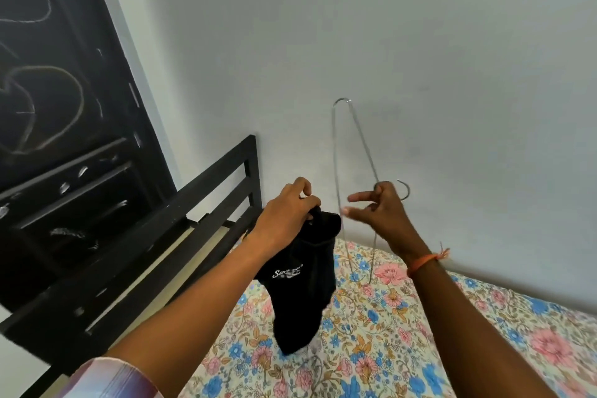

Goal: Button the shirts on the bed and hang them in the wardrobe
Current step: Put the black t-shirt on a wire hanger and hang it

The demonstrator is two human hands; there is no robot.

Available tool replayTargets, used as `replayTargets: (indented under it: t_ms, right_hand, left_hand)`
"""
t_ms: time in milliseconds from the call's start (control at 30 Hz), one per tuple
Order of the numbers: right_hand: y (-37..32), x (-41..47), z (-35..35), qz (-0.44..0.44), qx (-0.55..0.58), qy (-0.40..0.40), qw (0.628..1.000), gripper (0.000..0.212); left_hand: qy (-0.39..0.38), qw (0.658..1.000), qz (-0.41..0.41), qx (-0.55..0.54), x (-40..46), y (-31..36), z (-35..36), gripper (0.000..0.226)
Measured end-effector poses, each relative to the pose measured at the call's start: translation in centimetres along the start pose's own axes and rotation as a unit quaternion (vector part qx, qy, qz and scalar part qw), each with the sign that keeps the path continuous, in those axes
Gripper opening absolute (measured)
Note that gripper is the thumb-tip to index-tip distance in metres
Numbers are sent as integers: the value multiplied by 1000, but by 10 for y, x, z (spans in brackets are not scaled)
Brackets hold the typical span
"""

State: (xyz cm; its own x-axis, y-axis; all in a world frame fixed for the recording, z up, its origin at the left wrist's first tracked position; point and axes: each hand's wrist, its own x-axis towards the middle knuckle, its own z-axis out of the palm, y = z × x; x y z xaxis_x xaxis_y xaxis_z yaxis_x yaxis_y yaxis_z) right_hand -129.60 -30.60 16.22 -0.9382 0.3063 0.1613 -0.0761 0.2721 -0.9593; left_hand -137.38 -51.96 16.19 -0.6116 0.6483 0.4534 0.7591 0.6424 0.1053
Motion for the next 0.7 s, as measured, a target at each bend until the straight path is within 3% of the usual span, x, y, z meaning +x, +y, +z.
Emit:
replayTargets:
  t_ms: [67,200,300,467,600,700]
  right_hand:
    - [-1,-3,16,6,-33,-38,999,65]
    - [9,-3,35,-34,-114,36,992,54]
    - [1,-1,32,-68,-155,43,985,49]
    - [-20,9,17,-115,-183,111,970,43]
    - [-25,11,10,-96,-191,107,971,40]
    - [-24,7,10,-87,-196,109,971,40]
  left_hand:
    - [12,1000,12,6,6,6,-2,30]
    - [36,999,-9,17,13,8,-9,43]
    - [46,998,-37,35,10,6,-17,32]
    - [-23,985,-142,94,3,-3,-24,24]
    - [36,961,-252,-105,-3,-21,-21,36]
    - [9,926,-268,-265,7,-17,-17,47]
